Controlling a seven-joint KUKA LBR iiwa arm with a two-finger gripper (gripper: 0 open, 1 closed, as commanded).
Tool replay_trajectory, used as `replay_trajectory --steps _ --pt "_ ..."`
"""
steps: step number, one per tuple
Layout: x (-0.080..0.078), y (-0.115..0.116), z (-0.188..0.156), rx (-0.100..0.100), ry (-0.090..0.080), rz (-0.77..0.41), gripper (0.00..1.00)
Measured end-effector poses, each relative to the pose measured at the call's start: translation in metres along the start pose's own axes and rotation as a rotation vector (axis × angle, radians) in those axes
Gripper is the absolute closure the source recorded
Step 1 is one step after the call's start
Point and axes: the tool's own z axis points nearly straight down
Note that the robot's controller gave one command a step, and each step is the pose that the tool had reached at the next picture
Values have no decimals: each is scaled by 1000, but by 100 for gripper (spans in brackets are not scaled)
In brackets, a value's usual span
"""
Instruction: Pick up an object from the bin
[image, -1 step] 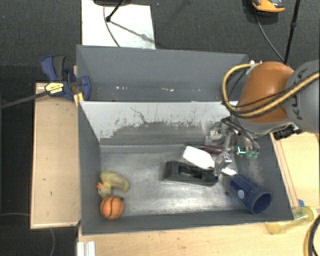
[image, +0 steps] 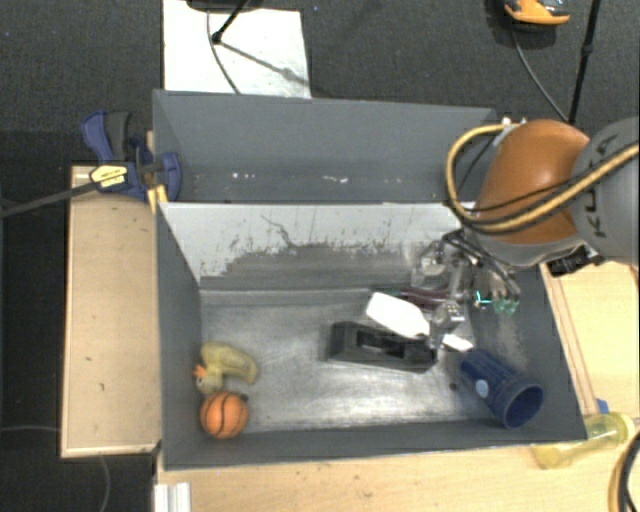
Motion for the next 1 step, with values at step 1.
replay_trajectory --steps 1 --pt "-13 9 65 -15 -13 16 100"
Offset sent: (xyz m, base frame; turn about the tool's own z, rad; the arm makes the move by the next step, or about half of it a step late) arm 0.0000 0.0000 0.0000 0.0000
